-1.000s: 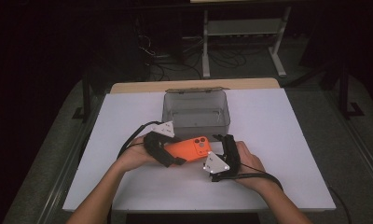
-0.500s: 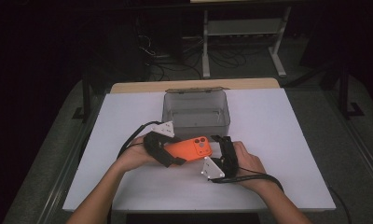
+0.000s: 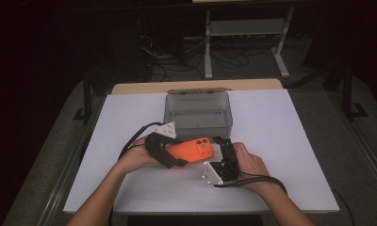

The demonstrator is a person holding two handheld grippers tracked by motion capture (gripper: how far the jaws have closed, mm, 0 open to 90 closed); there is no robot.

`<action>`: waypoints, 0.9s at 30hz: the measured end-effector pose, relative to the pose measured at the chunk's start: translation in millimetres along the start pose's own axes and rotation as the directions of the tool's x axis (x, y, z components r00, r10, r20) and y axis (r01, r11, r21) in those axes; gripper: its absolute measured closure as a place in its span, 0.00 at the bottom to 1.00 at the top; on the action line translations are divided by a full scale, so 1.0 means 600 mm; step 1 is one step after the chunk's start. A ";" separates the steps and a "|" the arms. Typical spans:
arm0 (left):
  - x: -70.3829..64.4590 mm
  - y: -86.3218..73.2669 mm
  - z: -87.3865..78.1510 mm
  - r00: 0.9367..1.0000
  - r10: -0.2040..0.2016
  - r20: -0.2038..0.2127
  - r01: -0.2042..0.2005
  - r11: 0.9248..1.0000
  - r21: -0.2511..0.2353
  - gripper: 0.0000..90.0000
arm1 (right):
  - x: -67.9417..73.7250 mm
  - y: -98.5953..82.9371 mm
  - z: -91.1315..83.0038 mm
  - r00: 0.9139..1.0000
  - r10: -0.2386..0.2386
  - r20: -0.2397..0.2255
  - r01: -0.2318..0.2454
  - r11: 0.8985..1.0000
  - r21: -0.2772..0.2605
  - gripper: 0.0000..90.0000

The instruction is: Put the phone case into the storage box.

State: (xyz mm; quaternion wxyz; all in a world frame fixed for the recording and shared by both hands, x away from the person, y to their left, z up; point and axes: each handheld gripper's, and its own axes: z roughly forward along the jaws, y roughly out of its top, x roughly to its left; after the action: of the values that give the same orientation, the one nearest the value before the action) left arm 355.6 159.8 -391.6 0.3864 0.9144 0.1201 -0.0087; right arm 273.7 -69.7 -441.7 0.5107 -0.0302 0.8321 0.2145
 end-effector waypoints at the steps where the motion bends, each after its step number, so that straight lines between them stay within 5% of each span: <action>1: 0.000 0.000 0.000 1.000 0.001 -0.001 -0.001 1.000 0.001 0.18 | 0.001 0.000 0.000 1.000 -0.009 0.005 0.009 1.000 0.001 0.00; 13: 0.000 0.000 0.000 1.000 -0.003 -0.008 0.003 1.000 0.002 0.18 | 0.005 0.002 0.000 0.995 -0.092 0.046 0.092 0.996 0.014 0.00; 27: 0.000 0.000 0.005 0.999 -0.030 -0.038 0.031 0.999 0.030 0.18 | 0.007 0.014 0.002 0.991 -0.114 0.069 0.113 0.993 0.016 0.00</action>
State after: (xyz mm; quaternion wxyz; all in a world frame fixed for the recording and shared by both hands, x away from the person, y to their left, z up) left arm 356.1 157.9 -393.5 0.3700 0.9182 0.1412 0.0007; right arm 270.0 -60.8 -443.0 0.5509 -0.0671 0.8119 0.1811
